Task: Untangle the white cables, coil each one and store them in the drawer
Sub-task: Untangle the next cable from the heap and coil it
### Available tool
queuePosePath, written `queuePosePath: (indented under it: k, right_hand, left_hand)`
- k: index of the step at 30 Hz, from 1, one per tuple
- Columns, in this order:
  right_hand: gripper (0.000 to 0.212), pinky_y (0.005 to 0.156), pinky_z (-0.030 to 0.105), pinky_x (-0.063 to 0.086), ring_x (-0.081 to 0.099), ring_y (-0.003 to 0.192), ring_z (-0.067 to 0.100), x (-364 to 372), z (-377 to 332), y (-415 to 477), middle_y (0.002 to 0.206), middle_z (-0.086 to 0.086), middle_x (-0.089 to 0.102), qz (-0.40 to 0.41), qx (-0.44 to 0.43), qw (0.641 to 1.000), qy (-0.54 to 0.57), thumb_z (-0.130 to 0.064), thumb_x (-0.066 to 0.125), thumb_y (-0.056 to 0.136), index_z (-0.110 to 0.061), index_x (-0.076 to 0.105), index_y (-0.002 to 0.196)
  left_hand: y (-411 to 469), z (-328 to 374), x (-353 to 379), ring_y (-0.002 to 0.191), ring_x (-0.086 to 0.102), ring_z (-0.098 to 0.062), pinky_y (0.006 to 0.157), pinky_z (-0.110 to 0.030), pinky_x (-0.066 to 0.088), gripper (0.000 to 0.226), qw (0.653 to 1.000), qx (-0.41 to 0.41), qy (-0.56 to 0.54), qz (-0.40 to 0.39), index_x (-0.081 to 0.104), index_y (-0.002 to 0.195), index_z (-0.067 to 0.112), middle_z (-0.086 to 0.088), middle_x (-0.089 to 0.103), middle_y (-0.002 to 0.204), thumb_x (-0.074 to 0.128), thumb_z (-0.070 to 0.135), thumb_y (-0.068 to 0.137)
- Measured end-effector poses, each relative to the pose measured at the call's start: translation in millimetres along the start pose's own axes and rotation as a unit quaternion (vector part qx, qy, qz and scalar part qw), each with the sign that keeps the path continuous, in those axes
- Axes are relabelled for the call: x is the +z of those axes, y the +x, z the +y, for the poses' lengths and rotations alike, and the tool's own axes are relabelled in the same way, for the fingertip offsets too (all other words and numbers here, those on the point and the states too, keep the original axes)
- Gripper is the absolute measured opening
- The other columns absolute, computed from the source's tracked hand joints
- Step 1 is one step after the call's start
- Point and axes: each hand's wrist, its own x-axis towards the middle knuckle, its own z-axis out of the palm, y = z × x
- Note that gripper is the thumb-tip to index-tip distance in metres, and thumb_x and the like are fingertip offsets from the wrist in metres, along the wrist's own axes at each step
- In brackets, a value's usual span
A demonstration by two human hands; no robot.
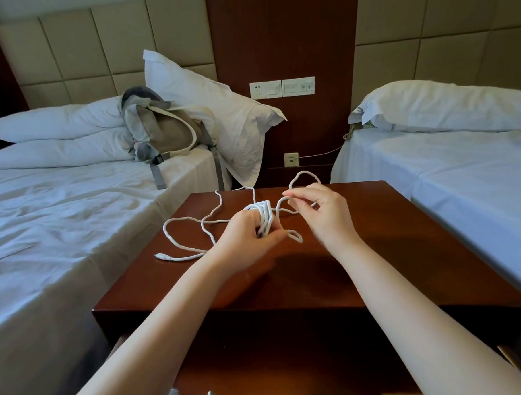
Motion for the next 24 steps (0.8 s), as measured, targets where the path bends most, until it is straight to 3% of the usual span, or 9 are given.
queuePosePath:
  k: [4, 6, 7, 9, 11, 14, 18, 21, 24]
  right_hand:
    - [0.034, 0.075, 0.001, 0.038, 0.057, 0.093, 0.002, -1, -1, 0, 0.103, -0.005, 0.066, -0.161, 0.120, 0.979, 0.027, -0.004, 0.048, 0.093, -0.019, 0.068, 0.116]
    - [0.041, 0.076, 0.011, 0.043, 0.060, 0.095, 0.008, -2, -4, 0, 0.106, -0.003, 0.067, -0.214, 0.180, 0.956, 0.091, -0.004, 0.041, 0.091, -0.016, 0.065, 0.122]
    - [0.042, 0.069, 0.014, 0.044, 0.062, 0.087, 0.009, -3, -6, 1, 0.101, -0.004, 0.067, -0.227, 0.197, 0.947, 0.110, -0.004, 0.040, 0.091, -0.015, 0.063, 0.124]
    - [0.042, 0.057, 0.014, 0.042, 0.059, 0.070, 0.008, -4, -10, 1, 0.085, -0.006, 0.066, -0.244, 0.215, 0.938, 0.122, -0.004, 0.040, 0.092, -0.014, 0.058, 0.130]
    - [0.042, 0.056, 0.016, 0.042, 0.058, 0.065, 0.008, -5, -14, 0, 0.078, -0.003, 0.065, -0.246, 0.226, 0.931, 0.145, -0.007, 0.042, 0.094, -0.014, 0.053, 0.133]
    - [0.037, 0.066, 0.024, 0.045, 0.059, 0.070, 0.010, -8, -17, -2, 0.079, 0.000, 0.065, -0.244, 0.242, 0.918, 0.199, -0.012, 0.043, 0.097, -0.016, 0.052, 0.133]
    - [0.042, 0.085, 0.022, 0.046, 0.059, 0.067, 0.002, -9, -18, -3, 0.071, -0.008, 0.060, -0.252, 0.231, 0.915, 0.214, -0.005, 0.052, 0.093, -0.018, 0.052, 0.133]
    - [0.048, 0.077, 0.019, 0.048, 0.054, 0.067, 0.009, -6, -16, -3, 0.070, 0.001, 0.050, -0.265, 0.200, 0.928, 0.168, 0.004, 0.053, 0.089, -0.024, 0.055, 0.128]
    - [0.054, 0.074, 0.032, 0.049, 0.047, 0.069, 0.015, -1, -12, -4, 0.073, 0.002, 0.046, -0.259, 0.160, 0.951, 0.060, 0.002, 0.057, 0.085, -0.030, 0.053, 0.128]
  left_hand:
    - [1, 4, 3, 0.054, 0.048, 0.003, 0.053, -0.009, 0.035, 0.016, 1.000, 0.014, 0.001, 0.012, 0.062, 0.069, 0.017, 0.009, 0.049, 0.060, 0.068, 0.013, 0.084]
    - [2, 4, 4, 0.056, 0.049, 0.002, 0.053, -0.010, 0.035, 0.017, 0.999, 0.013, -0.007, 0.028, 0.062, 0.070, 0.019, 0.008, 0.051, 0.061, 0.067, 0.012, 0.084]
    - [2, 3, 3, 0.057, 0.050, 0.002, 0.053, -0.010, 0.036, 0.015, 0.999, 0.012, -0.006, 0.042, 0.063, 0.070, 0.017, 0.006, 0.053, 0.062, 0.067, 0.012, 0.085]
    - [2, -1, -1, 0.059, 0.050, 0.002, 0.054, -0.009, 0.036, 0.014, 0.996, 0.008, -0.003, 0.083, 0.064, 0.071, 0.013, 0.005, 0.053, 0.062, 0.066, 0.011, 0.085]
    - [2, -4, -5, 0.063, 0.050, 0.003, 0.058, -0.008, 0.037, 0.011, 0.992, 0.005, 0.000, 0.122, 0.064, 0.074, 0.007, 0.002, 0.055, 0.066, 0.066, 0.009, 0.084]
    - [2, -8, -3, 0.067, 0.051, -0.006, 0.061, -0.011, 0.038, 0.010, 0.992, -0.003, 0.012, 0.126, 0.064, 0.075, 0.008, -0.013, 0.062, 0.073, 0.066, 0.010, 0.085]
    - [2, -10, 4, 0.069, 0.056, -0.012, 0.061, -0.012, 0.039, 0.011, 0.992, -0.013, 0.008, 0.128, 0.063, 0.075, 0.012, -0.007, 0.063, 0.072, 0.064, 0.012, 0.087]
    - [3, -13, 7, 0.068, 0.056, -0.013, 0.060, -0.013, 0.039, 0.011, 0.989, -0.010, 0.014, 0.144, 0.065, 0.077, 0.006, -0.007, 0.062, 0.072, 0.064, 0.011, 0.086]
    - [3, -14, 13, 0.063, 0.054, -0.014, 0.059, -0.016, 0.041, 0.014, 0.989, -0.019, 0.026, 0.144, 0.063, 0.076, 0.003, -0.006, 0.058, 0.068, 0.064, 0.013, 0.086]
